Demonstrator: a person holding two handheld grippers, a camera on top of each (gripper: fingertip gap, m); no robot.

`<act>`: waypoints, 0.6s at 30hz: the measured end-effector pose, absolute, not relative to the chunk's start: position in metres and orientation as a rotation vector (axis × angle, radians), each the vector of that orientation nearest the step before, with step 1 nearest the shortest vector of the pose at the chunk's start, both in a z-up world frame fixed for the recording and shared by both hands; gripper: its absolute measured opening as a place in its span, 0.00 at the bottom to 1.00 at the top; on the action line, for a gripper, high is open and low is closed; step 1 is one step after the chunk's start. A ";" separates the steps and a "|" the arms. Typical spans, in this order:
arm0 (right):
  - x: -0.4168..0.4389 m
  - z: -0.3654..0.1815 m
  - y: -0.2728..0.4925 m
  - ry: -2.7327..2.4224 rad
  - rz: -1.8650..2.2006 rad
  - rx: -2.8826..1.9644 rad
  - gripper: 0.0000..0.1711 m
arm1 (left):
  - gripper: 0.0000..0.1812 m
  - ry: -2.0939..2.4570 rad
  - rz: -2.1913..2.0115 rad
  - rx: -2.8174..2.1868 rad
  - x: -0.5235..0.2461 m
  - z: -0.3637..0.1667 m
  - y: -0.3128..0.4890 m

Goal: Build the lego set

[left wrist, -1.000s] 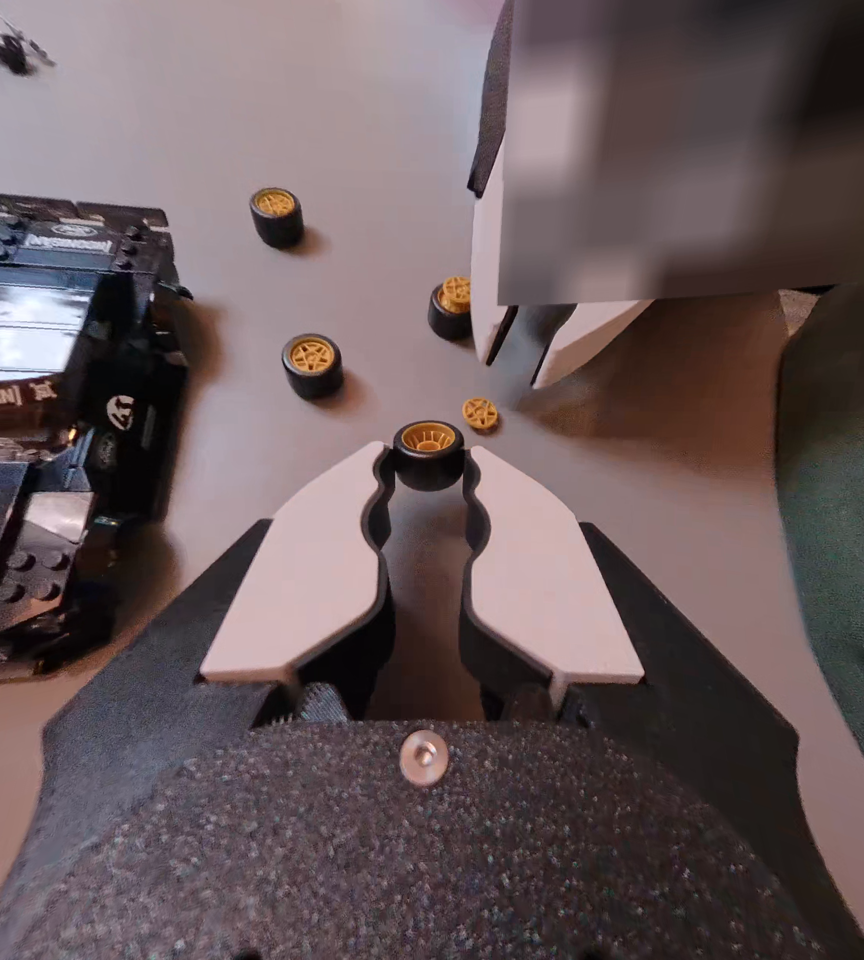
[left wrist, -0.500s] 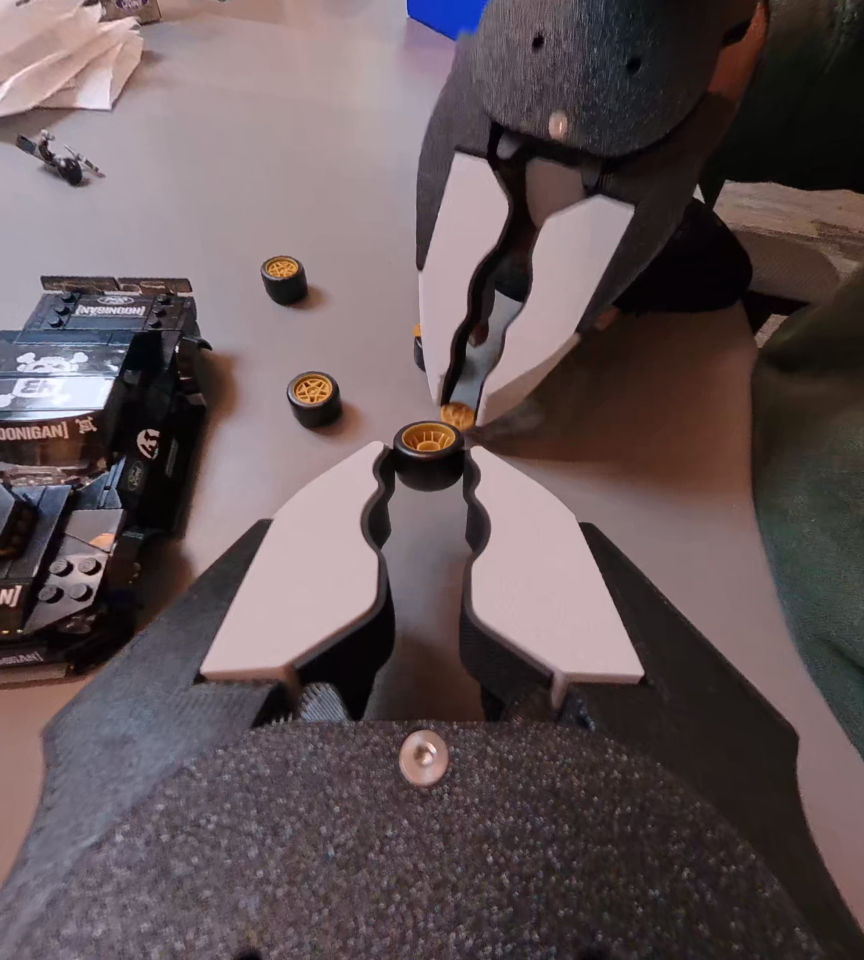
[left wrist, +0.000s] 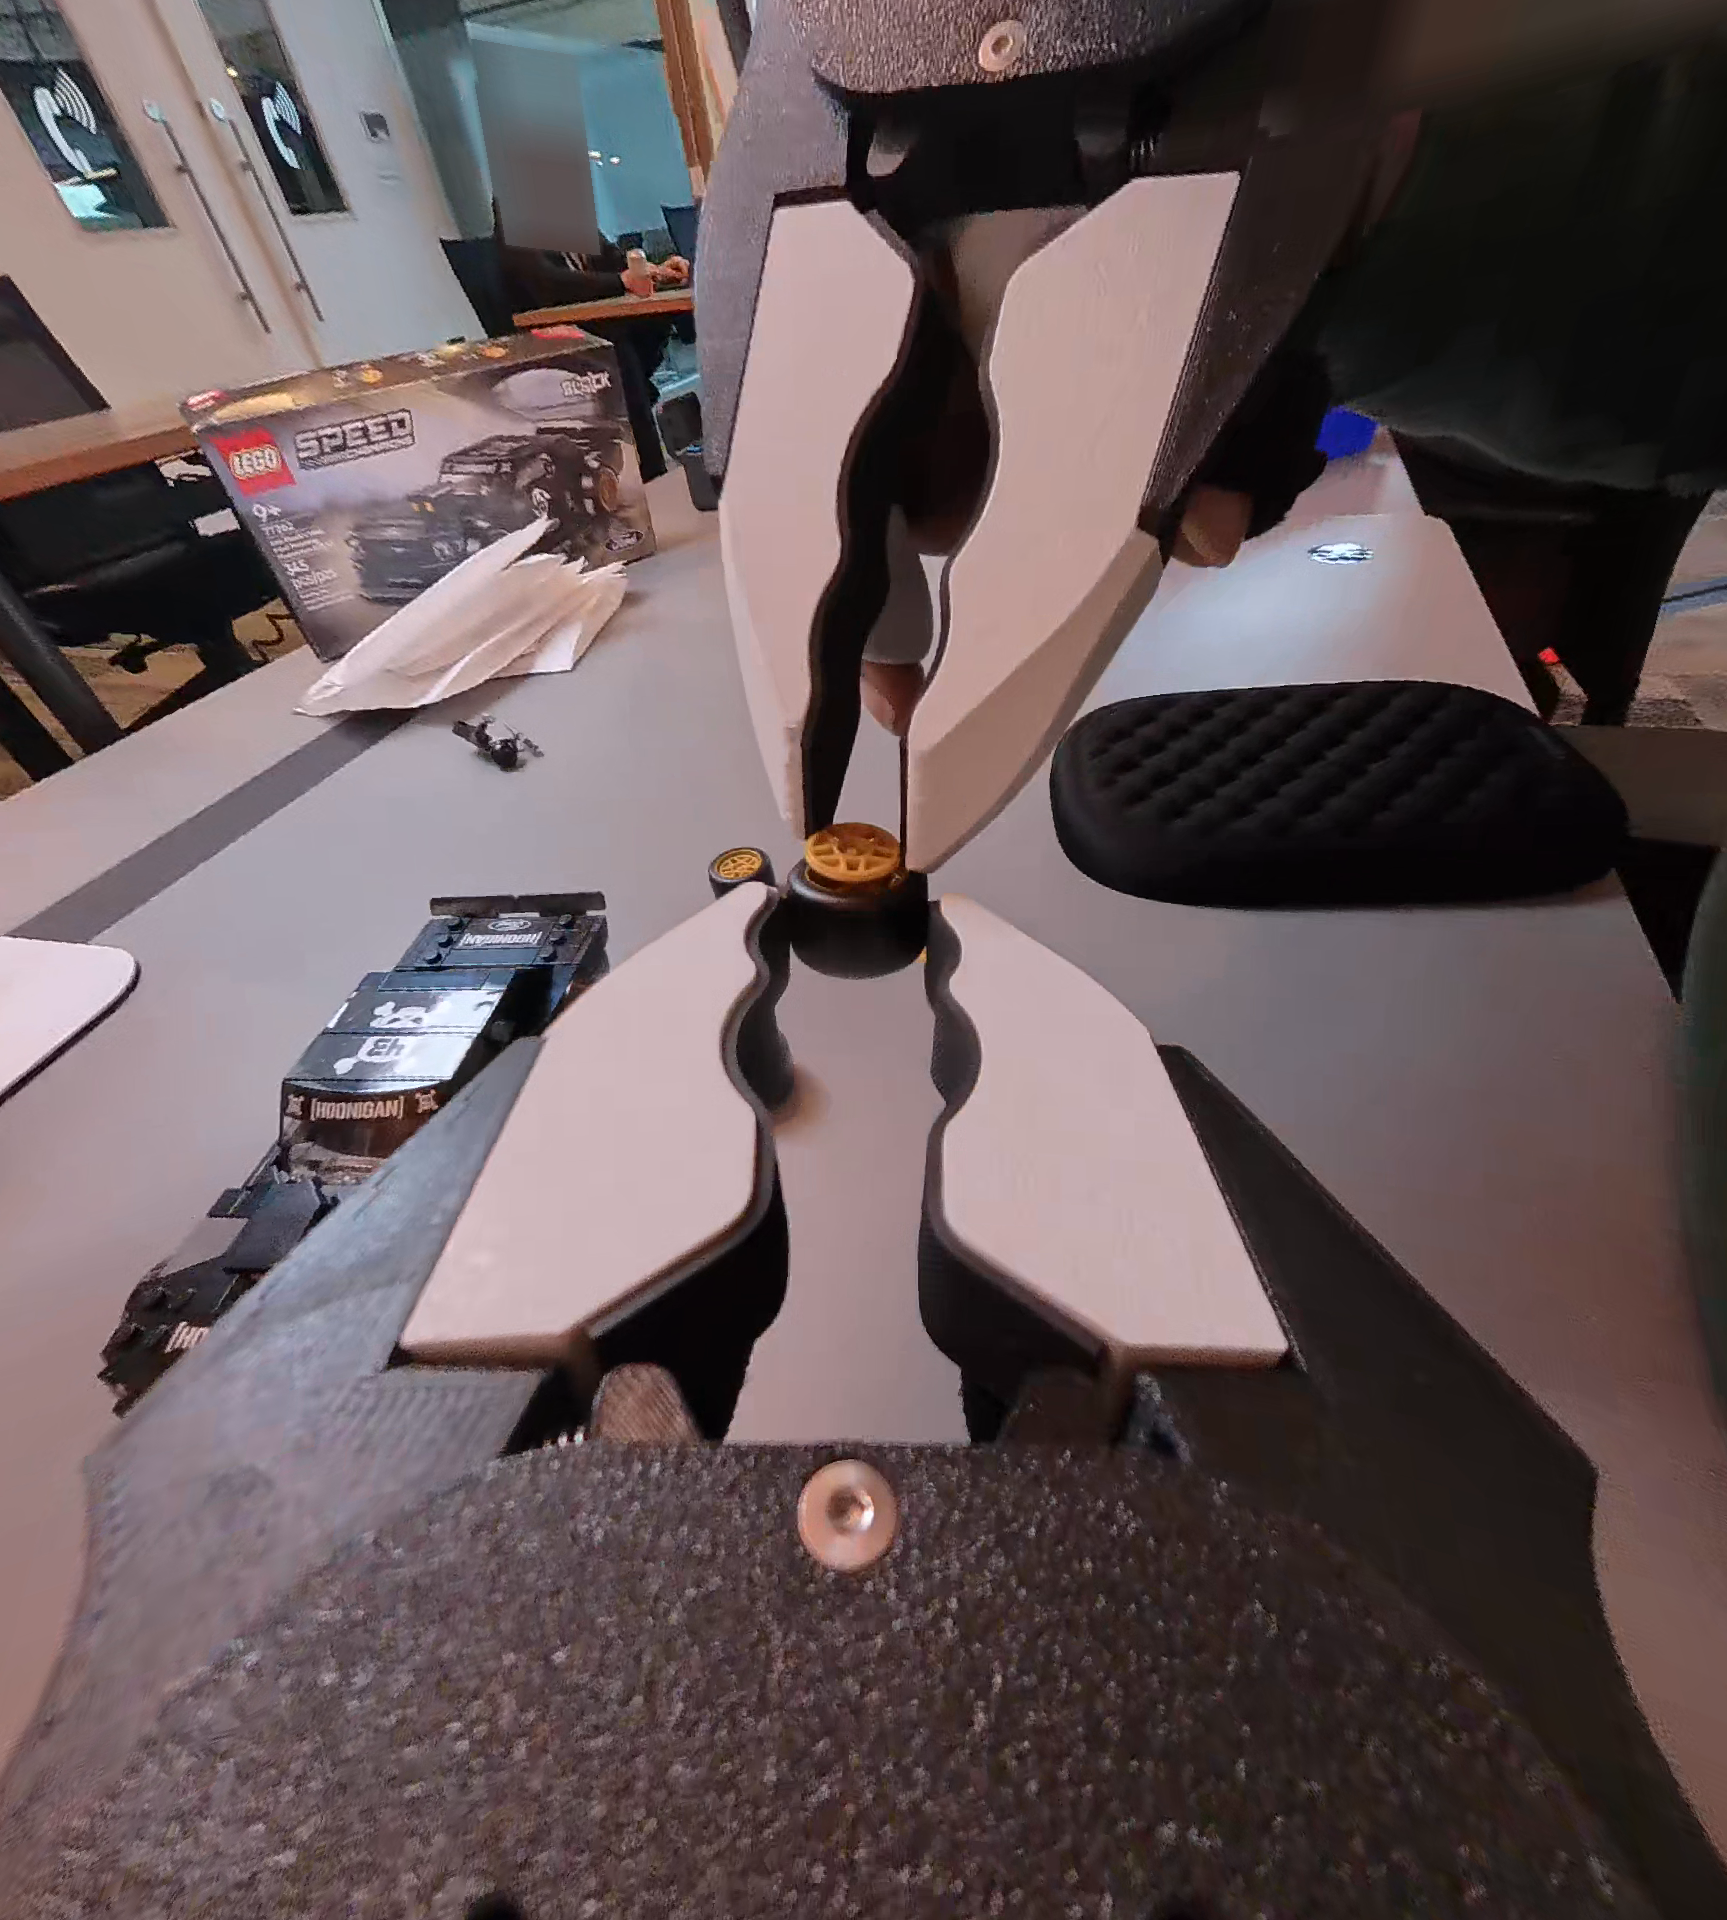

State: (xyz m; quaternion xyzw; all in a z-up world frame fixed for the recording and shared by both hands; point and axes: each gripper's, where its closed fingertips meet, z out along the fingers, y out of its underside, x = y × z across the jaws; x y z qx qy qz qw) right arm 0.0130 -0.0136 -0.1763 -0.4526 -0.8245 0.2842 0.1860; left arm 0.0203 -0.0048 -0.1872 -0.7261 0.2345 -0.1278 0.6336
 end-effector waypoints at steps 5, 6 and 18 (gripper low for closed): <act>0.014 -0.175 -0.018 -2.352 0.793 -1.273 0.09 | 0.14 0.543 -0.298 -1.646 0.022 -0.185 -0.008; 0.014 -0.174 -0.018 -2.359 0.791 -1.271 0.09 | 0.14 0.543 -0.297 -1.638 0.022 -0.184 -0.008; 0.017 -0.160 -0.025 -2.413 0.796 -1.224 0.11 | 0.14 0.555 -0.328 -1.582 0.028 -0.175 -0.016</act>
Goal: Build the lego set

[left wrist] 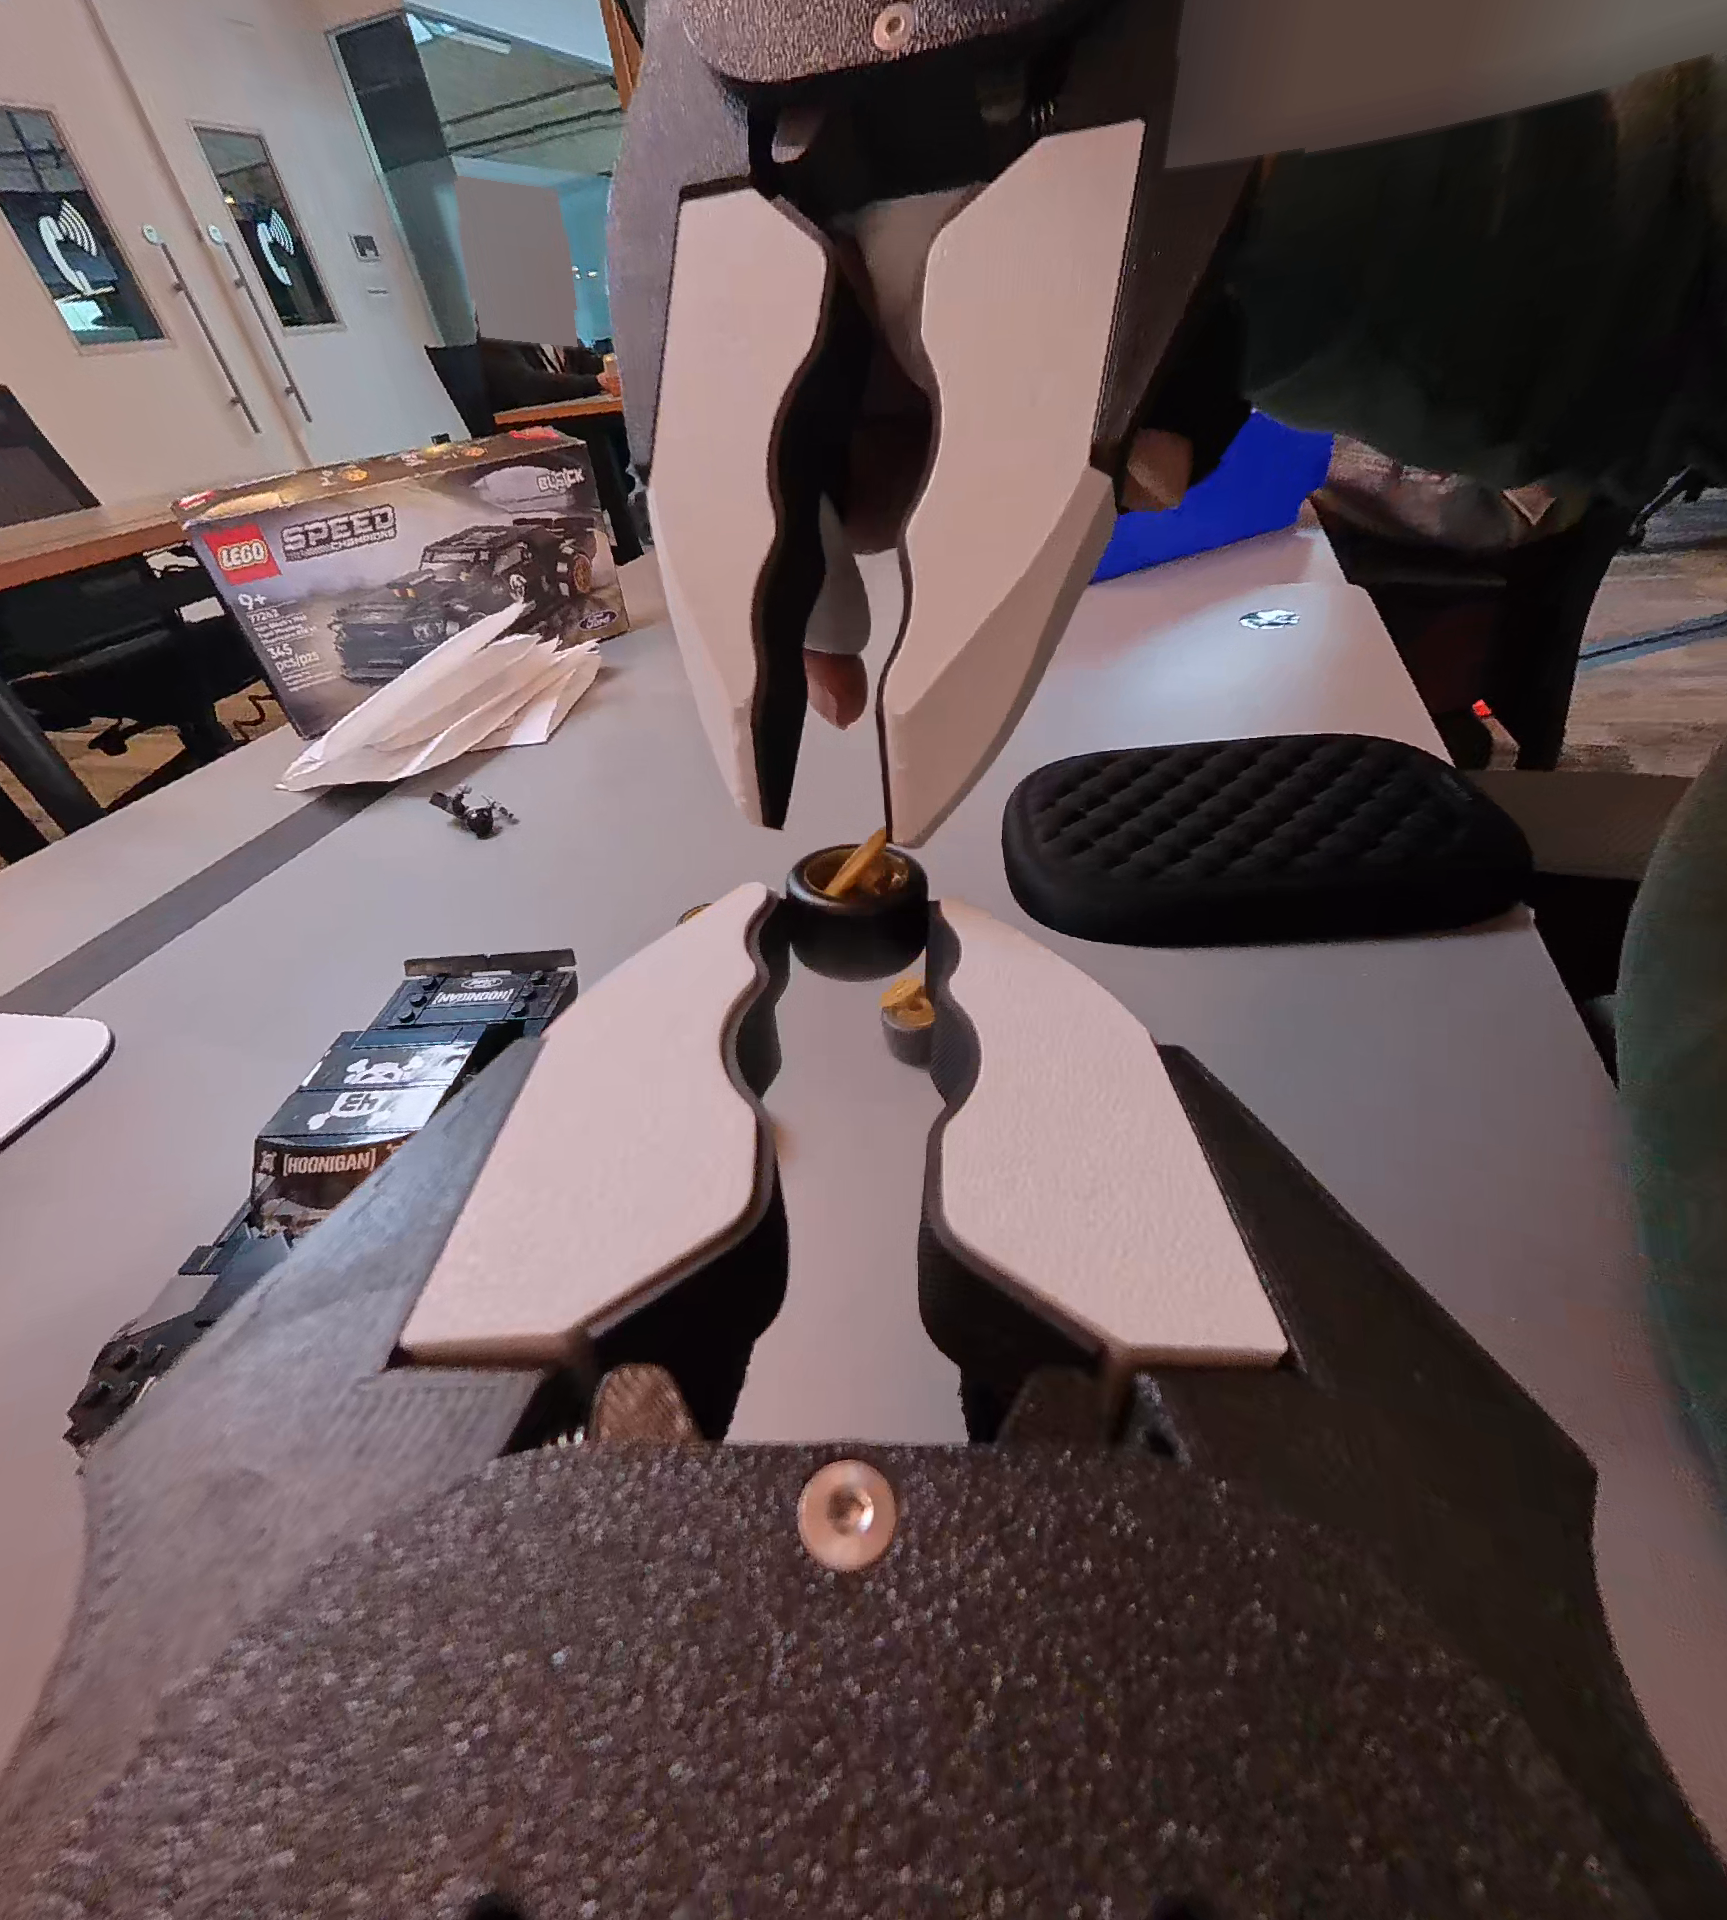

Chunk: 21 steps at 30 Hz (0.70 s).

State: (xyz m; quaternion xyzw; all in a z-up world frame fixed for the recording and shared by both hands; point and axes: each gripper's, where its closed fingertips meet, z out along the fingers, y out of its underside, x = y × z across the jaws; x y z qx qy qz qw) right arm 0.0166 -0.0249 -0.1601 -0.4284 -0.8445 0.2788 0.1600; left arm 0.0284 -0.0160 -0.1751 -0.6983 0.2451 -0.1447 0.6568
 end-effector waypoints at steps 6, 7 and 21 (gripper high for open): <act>0.017 -0.149 -0.024 -2.363 0.808 -1.141 0.11 | 0.14 0.524 -0.376 -1.565 0.027 -0.169 -0.019; 0.018 -0.149 -0.025 -2.360 0.814 -1.132 0.11 | 0.14 0.521 -0.382 -1.565 0.027 -0.169 -0.019; 0.021 -0.141 -0.032 -2.118 0.728 -0.527 0.16 | 0.14 0.507 -0.498 -1.629 0.018 -0.154 -0.018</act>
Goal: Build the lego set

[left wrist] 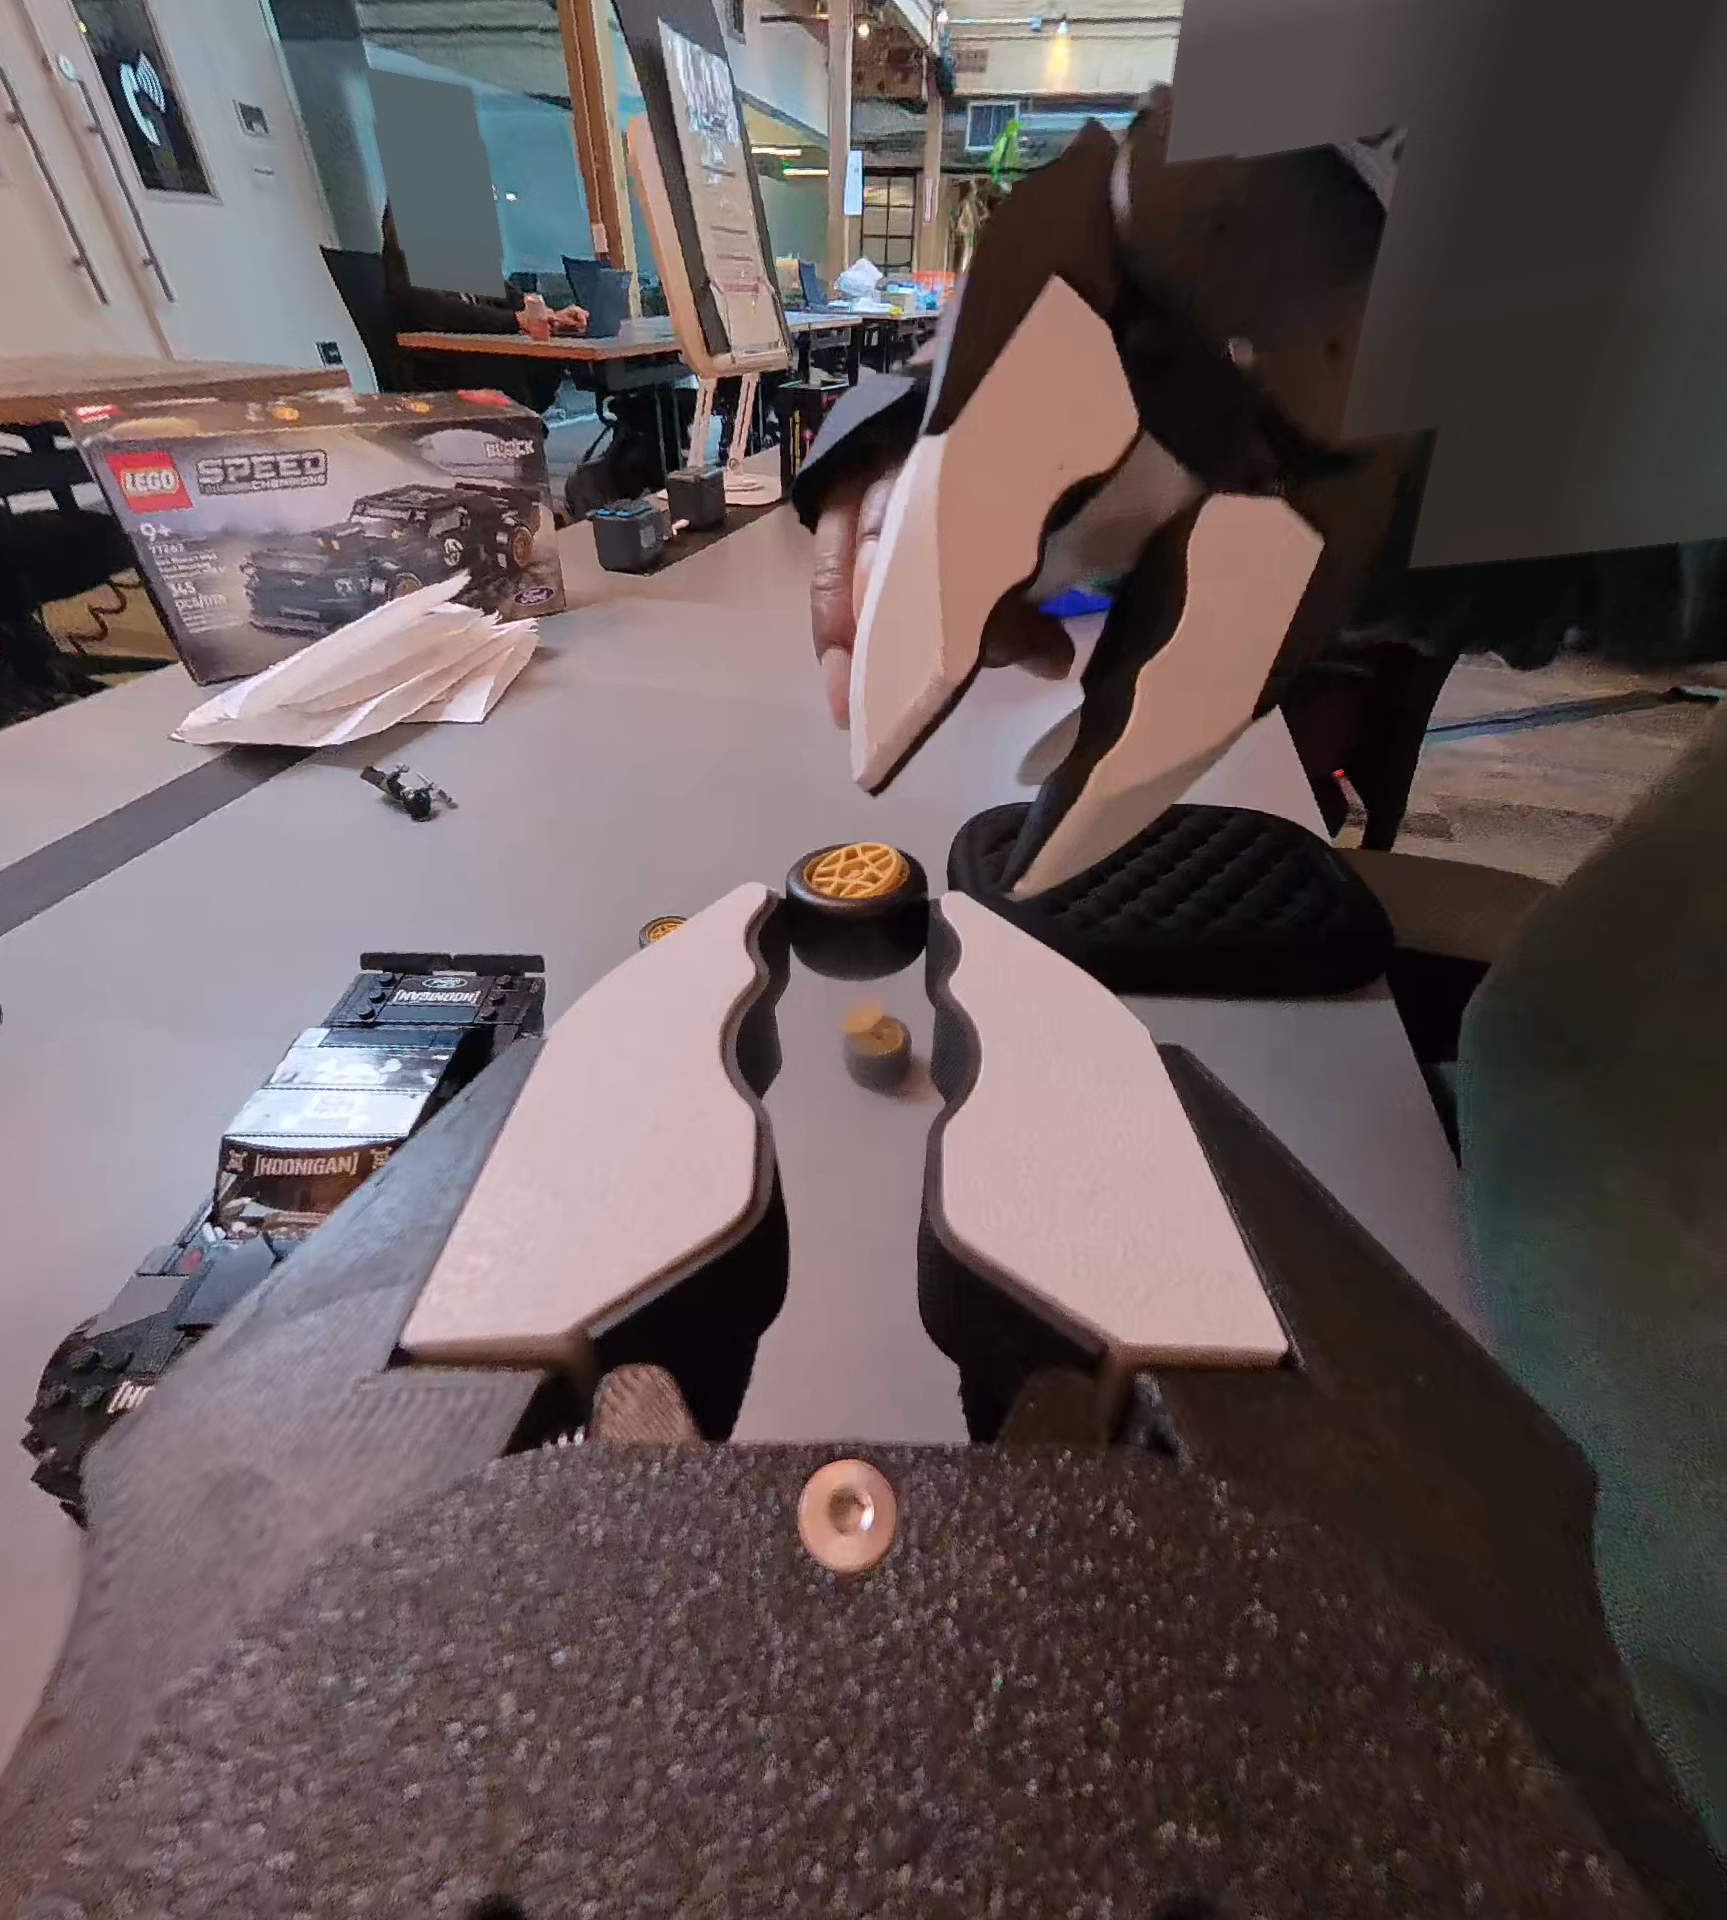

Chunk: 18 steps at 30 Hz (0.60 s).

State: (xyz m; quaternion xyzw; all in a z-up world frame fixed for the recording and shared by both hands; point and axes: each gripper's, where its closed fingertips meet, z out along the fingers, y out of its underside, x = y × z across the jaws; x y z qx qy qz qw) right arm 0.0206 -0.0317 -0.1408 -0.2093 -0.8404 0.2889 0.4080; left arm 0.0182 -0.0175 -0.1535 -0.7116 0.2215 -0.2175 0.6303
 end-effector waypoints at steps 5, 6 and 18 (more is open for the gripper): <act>0.013 -0.135 -0.025 -1.994 0.604 -0.396 0.16 | 0.14 0.469 -0.509 -1.671 0.015 -0.147 -0.011; 0.013 -0.134 -0.026 -1.985 0.597 -0.377 0.16 | 0.14 0.458 -0.522 -1.674 0.014 -0.145 -0.011; 0.012 -0.127 -0.025 -1.880 0.492 -0.255 0.16 | 0.14 0.431 -0.575 -1.668 0.023 -0.132 -0.009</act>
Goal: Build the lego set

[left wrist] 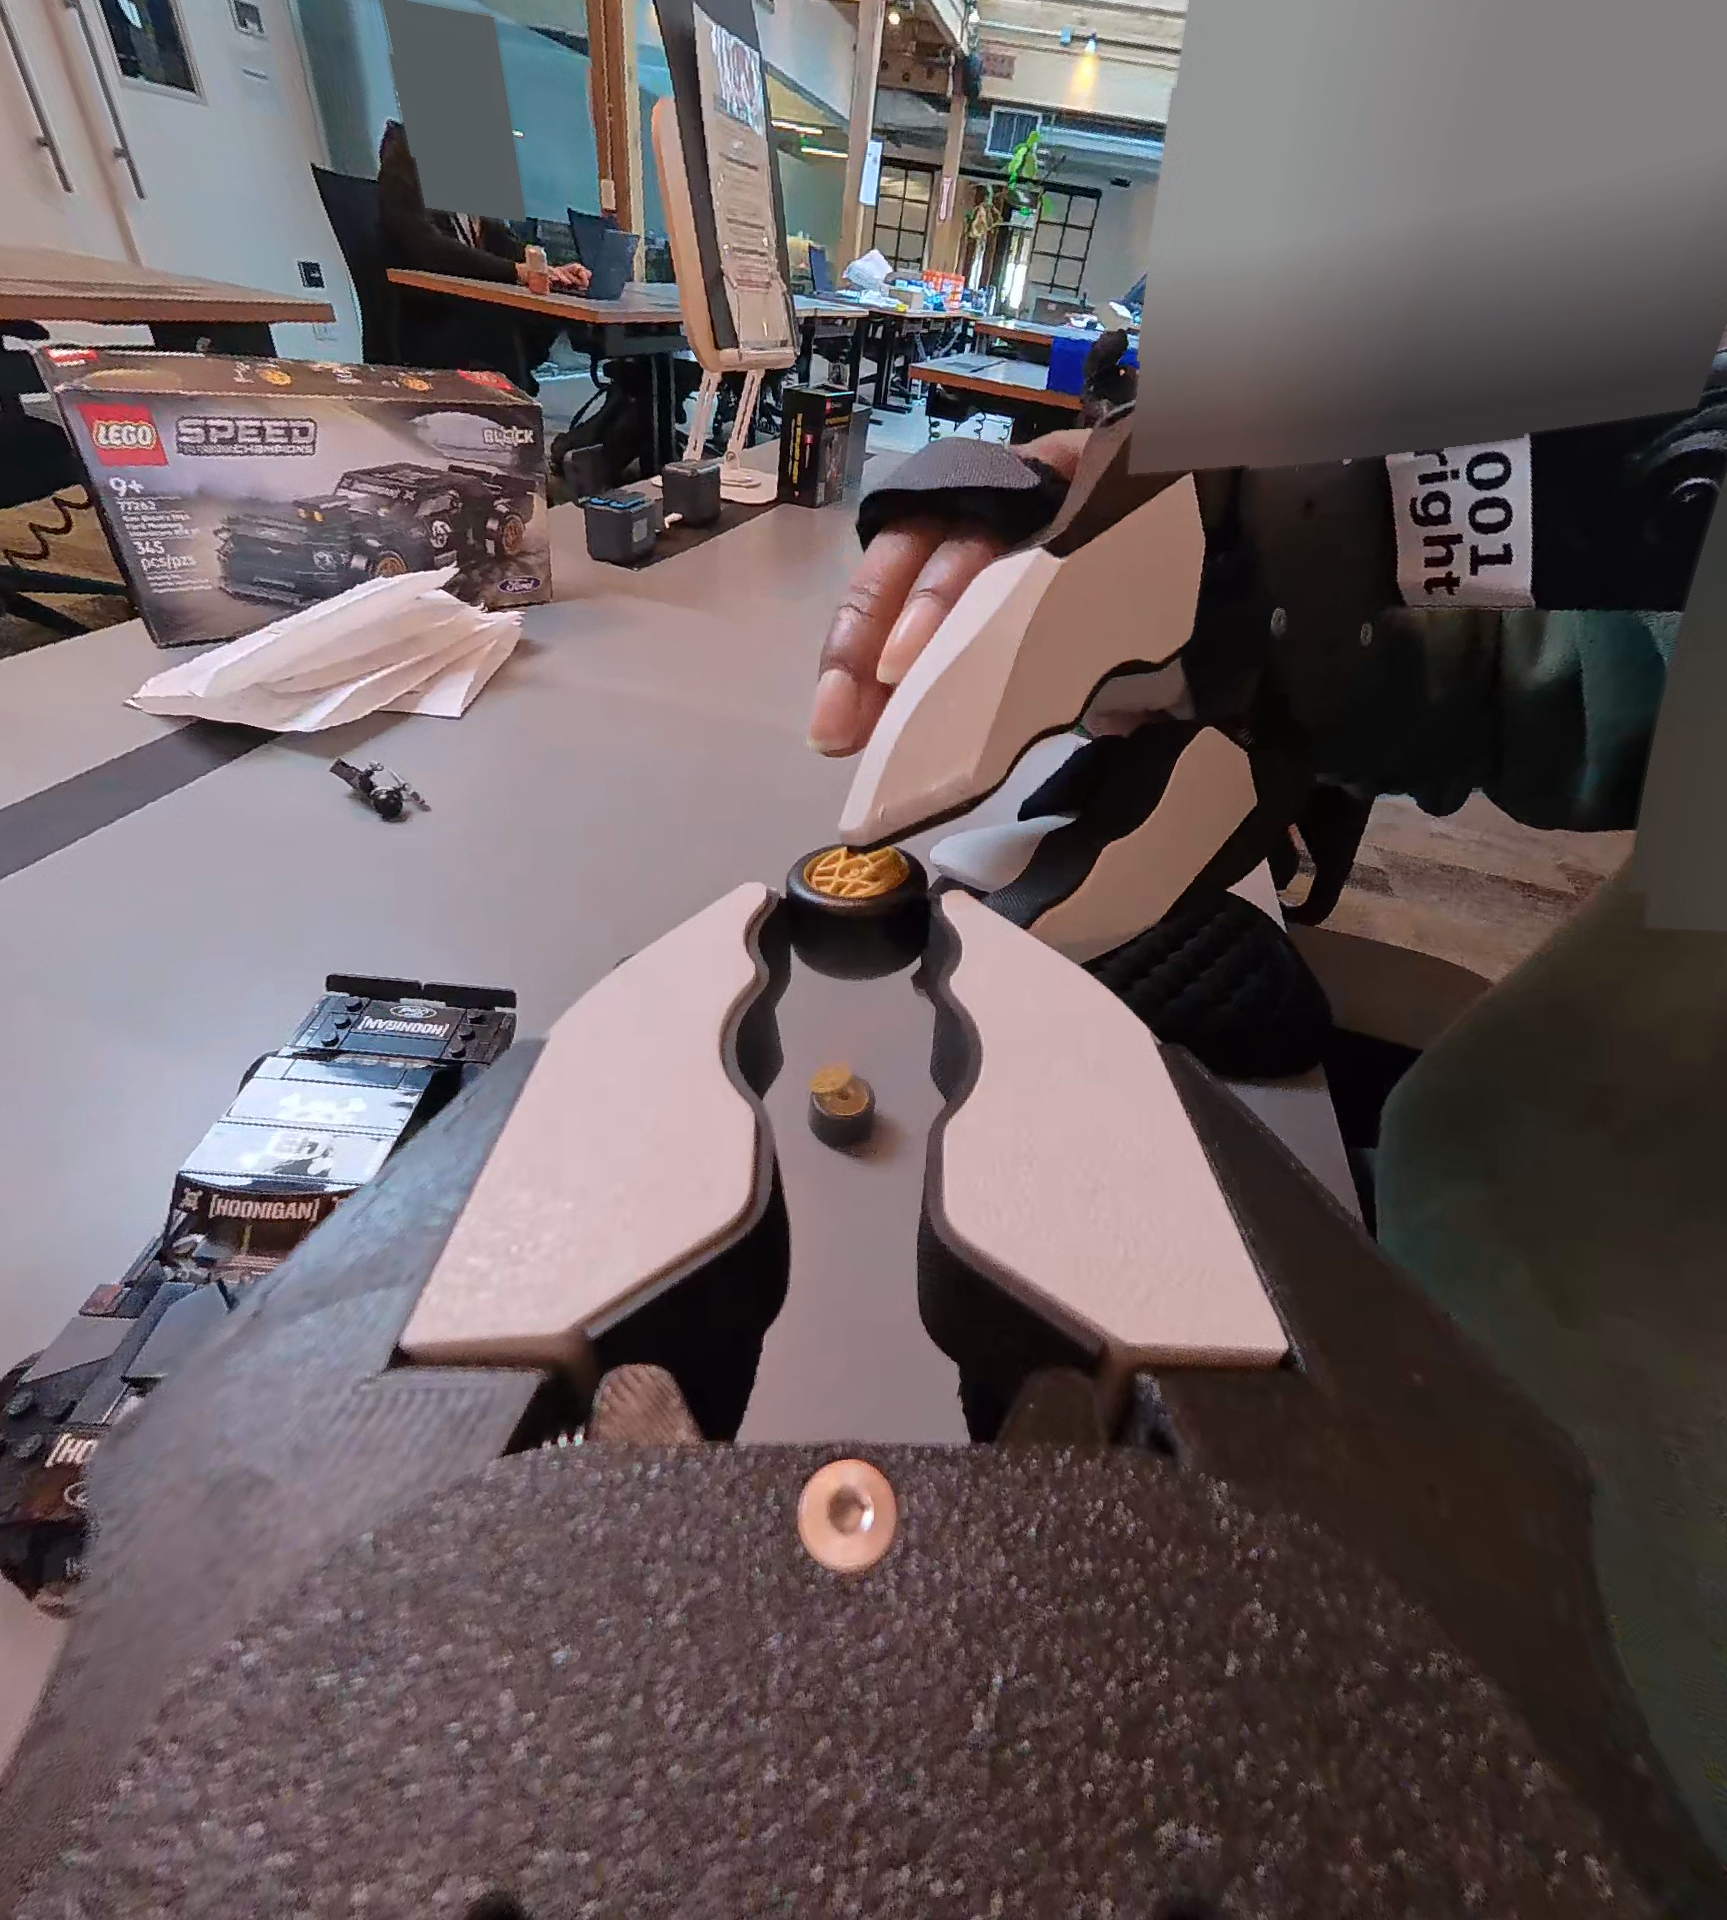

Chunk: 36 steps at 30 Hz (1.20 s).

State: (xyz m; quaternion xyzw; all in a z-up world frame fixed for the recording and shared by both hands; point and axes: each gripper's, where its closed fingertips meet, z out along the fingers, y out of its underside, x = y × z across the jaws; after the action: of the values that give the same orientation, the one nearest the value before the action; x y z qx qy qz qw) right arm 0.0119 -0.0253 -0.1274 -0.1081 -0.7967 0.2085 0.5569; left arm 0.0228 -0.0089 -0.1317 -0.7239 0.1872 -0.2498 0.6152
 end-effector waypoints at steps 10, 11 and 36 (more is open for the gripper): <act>0.014 -0.122 -0.028 -1.863 0.561 -0.290 0.12 | 0.14 0.404 -0.635 -1.662 0.025 -0.124 -0.011; 0.015 -0.122 -0.028 -1.867 0.574 -0.296 0.12 | 0.14 0.409 -0.626 -1.661 0.026 -0.124 -0.012; 0.028 -0.131 -0.037 -1.986 0.736 -0.387 0.14 | 0.14 0.541 -0.457 -1.654 0.036 -0.132 -0.017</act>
State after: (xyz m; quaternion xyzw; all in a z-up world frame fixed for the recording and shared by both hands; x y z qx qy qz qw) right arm 0.0280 -0.0373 -0.1307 -0.1583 -0.8119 0.3009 0.4745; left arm 0.0356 -0.0166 -0.1320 -0.7200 0.2356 -0.1987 0.6217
